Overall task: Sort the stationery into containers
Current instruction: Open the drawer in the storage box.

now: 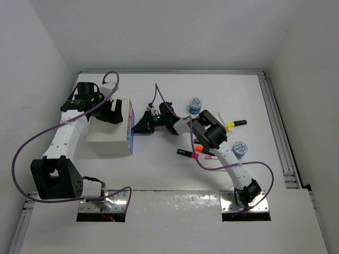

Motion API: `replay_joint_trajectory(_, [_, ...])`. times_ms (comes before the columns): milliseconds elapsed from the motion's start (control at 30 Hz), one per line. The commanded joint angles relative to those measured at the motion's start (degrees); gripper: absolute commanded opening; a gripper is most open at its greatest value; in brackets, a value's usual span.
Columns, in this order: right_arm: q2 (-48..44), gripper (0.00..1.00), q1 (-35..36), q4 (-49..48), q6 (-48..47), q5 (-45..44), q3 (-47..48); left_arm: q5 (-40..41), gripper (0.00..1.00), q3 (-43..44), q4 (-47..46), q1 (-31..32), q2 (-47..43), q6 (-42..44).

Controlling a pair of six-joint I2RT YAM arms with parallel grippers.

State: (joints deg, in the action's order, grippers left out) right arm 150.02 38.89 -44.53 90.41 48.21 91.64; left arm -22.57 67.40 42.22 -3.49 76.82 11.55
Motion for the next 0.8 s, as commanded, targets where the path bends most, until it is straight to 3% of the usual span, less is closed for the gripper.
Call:
replay_joint_trajectory(0, [0.36, 0.22, 0.66, -3.37, 0.38, -1.45, 3.02, 0.68, 0.83, -0.95, -0.47, -0.47, -0.44, -0.30])
replay_joint_trajectory(67, [0.28, 0.15, 0.66, -3.37, 0.64, -1.45, 3.20, 0.95, 0.83, -1.21, -0.56, -0.47, -0.18, -0.39])
replay_joint_trajectory(133, [-0.07, 0.01, 0.66, -3.45, 0.73, -1.18, 3.20, 1.56, 0.83, -1.39, -0.47, -0.56, 0.17, -0.56])
replay_joint_trajectory(167, [-0.25, 0.00, 0.66, -3.37, 0.73, -1.18, 3.11, 1.91, 0.83, -1.39, -0.47, -0.64, 0.26, -0.74])
replay_joint_trajectory(500, [-6.66, 0.00, -3.12, 2.43, -6.29, 0.31, -3.39, 7.45, 0.86, -1.66, -0.20, -2.84, 2.64, -1.09])
replay_joint_trajectory(600, [-7.45, 0.00, -4.26, 3.93, -7.97, 0.66, -3.83, 2.99, 0.93, -0.34, -0.29, -3.02, 1.59, -0.48])
replay_joint_trajectory(767, [-7.63, 0.00, -4.18, 3.75, -7.97, 0.75, -3.92, -0.11, 0.93, 2.38, 0.41, -1.79, -0.09, -0.04])
